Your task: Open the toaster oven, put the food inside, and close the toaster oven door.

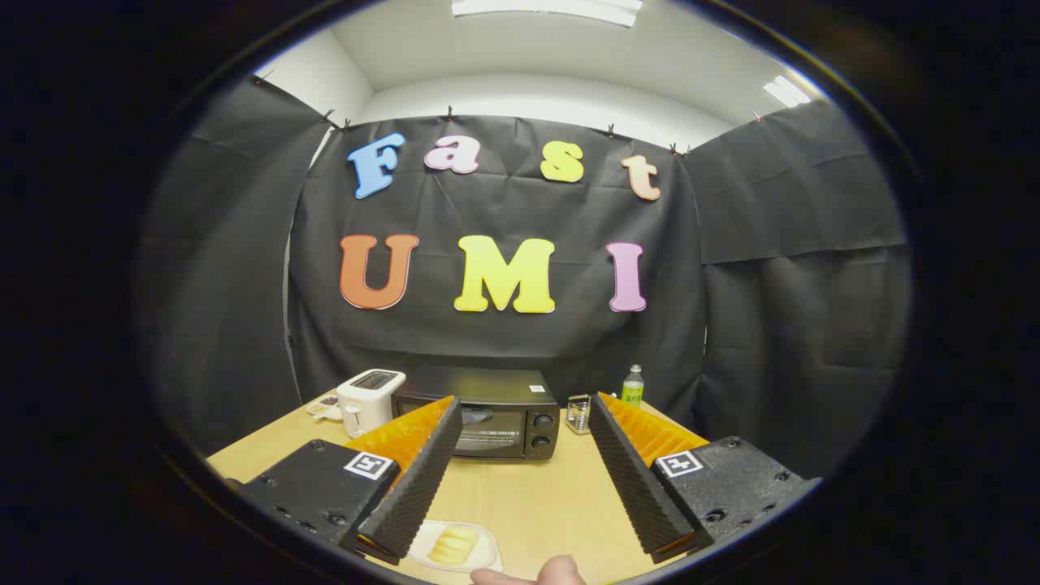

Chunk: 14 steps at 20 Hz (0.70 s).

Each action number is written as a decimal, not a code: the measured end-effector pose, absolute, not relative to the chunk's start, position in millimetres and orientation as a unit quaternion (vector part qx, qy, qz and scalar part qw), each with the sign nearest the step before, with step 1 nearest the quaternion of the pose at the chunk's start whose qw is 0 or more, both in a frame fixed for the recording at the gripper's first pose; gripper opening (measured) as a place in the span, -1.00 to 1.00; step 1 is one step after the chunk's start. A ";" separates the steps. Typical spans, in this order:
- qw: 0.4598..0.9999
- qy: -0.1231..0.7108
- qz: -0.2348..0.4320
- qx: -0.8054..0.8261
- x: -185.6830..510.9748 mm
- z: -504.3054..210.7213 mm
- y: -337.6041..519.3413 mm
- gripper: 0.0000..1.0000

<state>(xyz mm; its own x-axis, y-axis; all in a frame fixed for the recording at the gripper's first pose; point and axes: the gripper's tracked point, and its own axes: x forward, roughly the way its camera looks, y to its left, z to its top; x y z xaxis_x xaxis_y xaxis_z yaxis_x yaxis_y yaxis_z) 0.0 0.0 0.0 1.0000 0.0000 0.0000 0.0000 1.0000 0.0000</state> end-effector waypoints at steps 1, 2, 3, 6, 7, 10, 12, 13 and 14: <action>1.000 0.001 0.001 -0.001 -0.5 -0.4 1.2 1.00; 1.000 0.001 0.002 -0.001 -1.5 -0.2 1.2 1.00; 1.000 0.000 0.001 -0.002 -1.3 -0.6 0.8 1.00; 1.000 -0.002 0.000 -0.003 -2.5 -1.0 0.7 1.00; 1.000 -0.001 0.000 -0.002 -1.6 -2.6 1.1 1.00; 1.000 0.003 0.002 -0.002 -0.4 -7.0 3.4 1.00; 1.000 0.006 0.005 -0.002 1.5 -10.2 5.4 1.00; 1.000 0.008 0.006 -0.002 2.5 -12.2 7.1 1.00; 1.000 0.010 0.008 -0.002 3.2 -12.9 8.0 1.00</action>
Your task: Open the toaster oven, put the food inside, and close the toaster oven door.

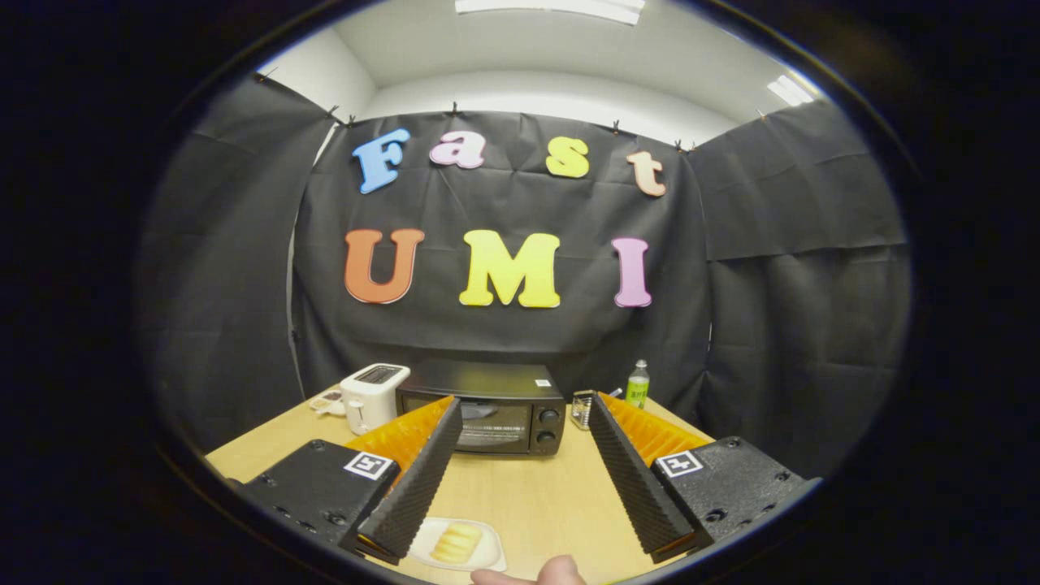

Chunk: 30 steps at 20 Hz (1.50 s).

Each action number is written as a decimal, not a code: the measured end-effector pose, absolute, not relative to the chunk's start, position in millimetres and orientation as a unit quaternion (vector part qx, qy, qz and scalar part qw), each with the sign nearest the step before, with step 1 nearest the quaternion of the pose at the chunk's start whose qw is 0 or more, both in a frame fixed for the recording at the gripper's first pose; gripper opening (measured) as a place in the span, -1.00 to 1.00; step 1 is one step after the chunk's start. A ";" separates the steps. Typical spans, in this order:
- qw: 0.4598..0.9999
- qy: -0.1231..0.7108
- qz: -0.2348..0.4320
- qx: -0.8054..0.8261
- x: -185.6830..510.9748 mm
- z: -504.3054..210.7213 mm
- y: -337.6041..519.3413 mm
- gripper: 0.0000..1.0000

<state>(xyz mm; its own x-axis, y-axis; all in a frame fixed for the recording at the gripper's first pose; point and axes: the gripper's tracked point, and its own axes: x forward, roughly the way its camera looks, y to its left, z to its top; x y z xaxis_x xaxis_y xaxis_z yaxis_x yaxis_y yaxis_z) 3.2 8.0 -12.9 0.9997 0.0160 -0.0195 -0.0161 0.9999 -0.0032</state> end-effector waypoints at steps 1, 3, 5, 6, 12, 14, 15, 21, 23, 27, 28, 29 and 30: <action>1.000 0.011 0.009 -0.002 3.9 -14.1 9.0 1.00; 1.000 0.010 0.009 -0.003 6.3 -15.0 11.0 1.00; 1.000 0.012 0.013 -0.006 8.8 -18.0 15.3 1.00; 1.000 0.014 0.017 -0.007 10.5 -20.5 19.0 1.00; 0.999 0.023 0.027 -0.002 17.4 -25.8 35.2 1.00; 0.999 0.024 0.029 -0.001 17.7 -25.5 39.6 1.00; 0.999 0.024 0.031 -0.002 18.2 -25.6 41.3 1.00; 0.999 0.019 0.034 0.000 22.2 -23.6 45.2 1.00; 0.999 0.017 0.032 0.001 27.1 -22.1 47.5 1.00; 0.999 0.019 0.038 0.015 41.6 -21.8 55.5 1.00; 0.999 0.021 0.044 0.022 47.7 -19.9 59.6 1.00; 0.998 0.023 0.048 0.026 54.3 -18.5 62.0 1.00; 0.998 0.028 0.051 0.026 62.0 -17.9 63.8 1.00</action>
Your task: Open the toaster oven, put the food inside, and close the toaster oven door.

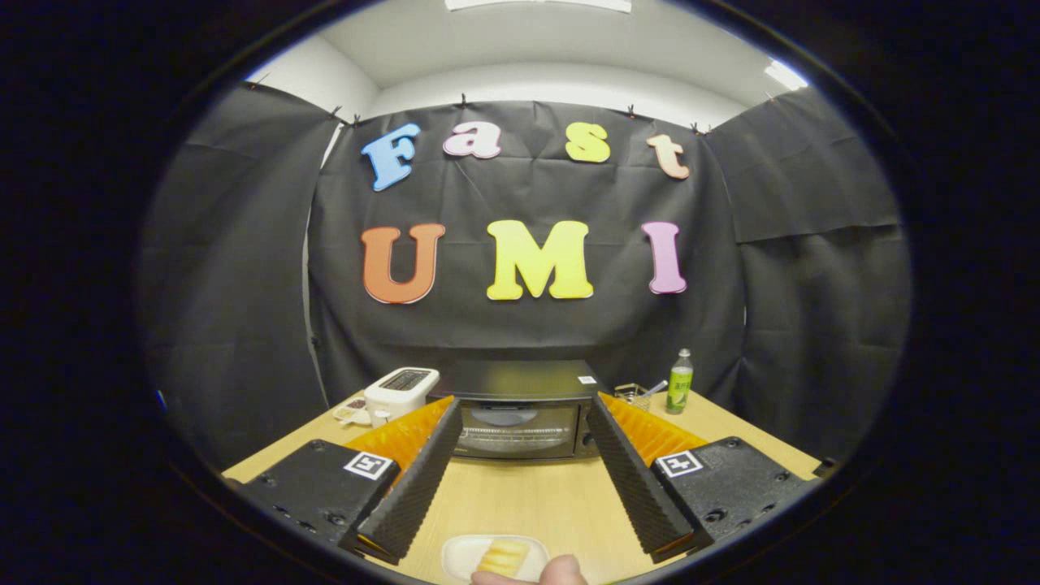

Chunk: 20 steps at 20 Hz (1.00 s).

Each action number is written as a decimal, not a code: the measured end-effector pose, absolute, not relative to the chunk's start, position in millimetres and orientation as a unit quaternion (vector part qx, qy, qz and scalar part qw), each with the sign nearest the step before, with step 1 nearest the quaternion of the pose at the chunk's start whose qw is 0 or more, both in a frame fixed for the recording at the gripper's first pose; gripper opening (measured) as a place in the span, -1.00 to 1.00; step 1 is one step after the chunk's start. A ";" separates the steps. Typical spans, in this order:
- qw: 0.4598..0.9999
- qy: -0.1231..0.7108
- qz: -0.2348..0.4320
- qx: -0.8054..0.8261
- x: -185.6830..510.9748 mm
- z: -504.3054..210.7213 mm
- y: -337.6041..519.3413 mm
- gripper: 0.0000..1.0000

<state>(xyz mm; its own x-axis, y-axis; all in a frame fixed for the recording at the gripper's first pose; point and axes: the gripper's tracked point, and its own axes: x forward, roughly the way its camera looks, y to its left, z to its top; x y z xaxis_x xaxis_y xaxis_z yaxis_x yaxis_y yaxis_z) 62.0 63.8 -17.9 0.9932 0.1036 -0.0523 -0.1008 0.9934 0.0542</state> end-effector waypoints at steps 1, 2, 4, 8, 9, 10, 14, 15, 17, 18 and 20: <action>0.998 0.026 0.054 0.025 68.6 -14.1 66.6 1.00; 0.998 0.022 0.055 0.022 77.0 -9.1 68.6 1.00; 0.998 0.010 0.054 0.016 97.6 -2.2 71.9 1.00; 0.998 0.016 0.063 0.014 157.4 -16.7 88.0 1.00; 0.998 0.019 0.067 0.012 174.8 -22.4 92.7 1.00; 0.997 0.025 0.070 0.008 193.0 -31.1 97.8 1.00; 0.997 0.040 0.063 -0.012 255.9 -67.2 102.1 1.00; 0.996 0.050 0.067 -0.010 266.2 -78.9 107.1 1.00; 0.996 0.064 0.065 -0.011 283.5 -97.5 111.0 1.00; 0.996 0.068 0.063 -0.009 289.7 -104.4 113.6 1.00; 0.995 0.081 0.066 -0.002 298.9 -120.4 123.2 1.00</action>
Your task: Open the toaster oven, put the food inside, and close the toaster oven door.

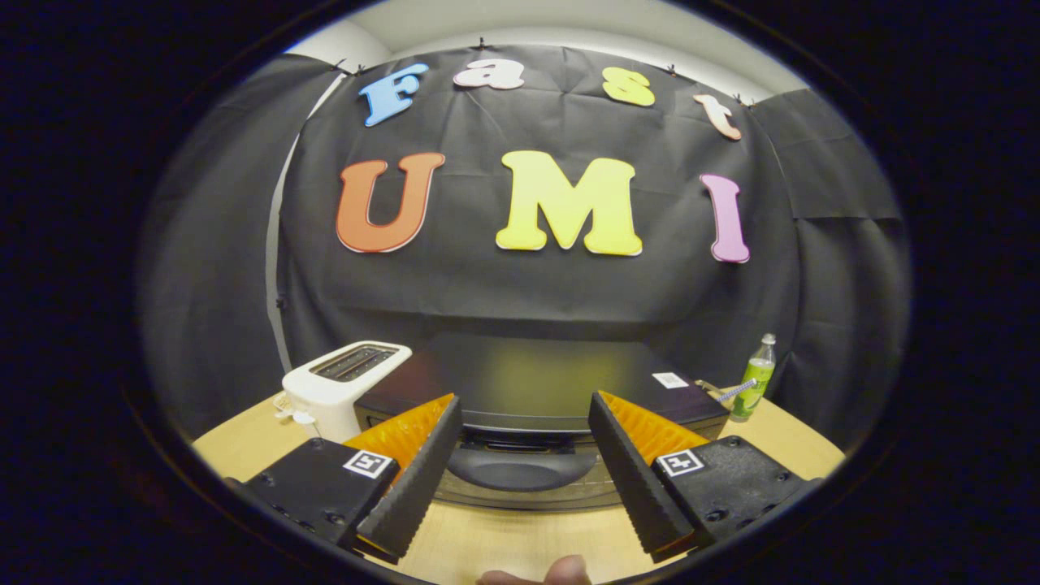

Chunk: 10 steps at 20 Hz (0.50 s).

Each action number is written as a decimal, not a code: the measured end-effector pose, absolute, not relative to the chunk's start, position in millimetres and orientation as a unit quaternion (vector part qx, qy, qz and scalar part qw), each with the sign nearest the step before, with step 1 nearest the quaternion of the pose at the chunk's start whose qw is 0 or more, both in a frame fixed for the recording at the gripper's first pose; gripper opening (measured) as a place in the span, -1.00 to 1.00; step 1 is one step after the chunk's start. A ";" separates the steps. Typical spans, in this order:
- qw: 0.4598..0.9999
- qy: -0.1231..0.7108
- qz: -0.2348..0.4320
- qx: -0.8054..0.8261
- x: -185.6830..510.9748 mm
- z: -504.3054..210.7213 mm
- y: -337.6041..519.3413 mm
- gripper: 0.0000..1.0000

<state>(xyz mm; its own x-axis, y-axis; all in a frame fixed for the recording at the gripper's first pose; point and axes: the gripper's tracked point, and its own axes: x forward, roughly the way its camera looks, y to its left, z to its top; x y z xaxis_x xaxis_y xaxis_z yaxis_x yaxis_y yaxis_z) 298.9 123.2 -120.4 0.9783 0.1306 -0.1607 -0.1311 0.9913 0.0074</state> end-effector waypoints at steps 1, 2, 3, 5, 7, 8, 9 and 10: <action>0.994 0.086 0.066 0.001 302.0 -127.0 125.2 1.00; 0.994 0.091 0.065 0.005 304.4 -132.3 125.3 1.00; 0.993 0.099 0.056 0.006 305.1 -139.4 122.2 1.00; 0.995 0.093 0.044 -0.001 306.2 -142.4 119.4 1.00; 0.994 0.093 0.047 0.016 305.1 -146.6 118.7 1.00; 0.995 0.086 0.047 0.027 305.2 -145.8 118.9 1.00; 0.995 0.081 0.047 0.018 303.4 -145.5 120.6 1.00; 0.996 0.073 0.046 0.011 299.5 -145.0 120.7 1.00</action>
<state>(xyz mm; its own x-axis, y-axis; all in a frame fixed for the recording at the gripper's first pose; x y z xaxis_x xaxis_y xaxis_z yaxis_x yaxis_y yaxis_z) 299.5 120.7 -145.0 0.9851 0.0941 -0.1440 -0.0909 0.9954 0.0290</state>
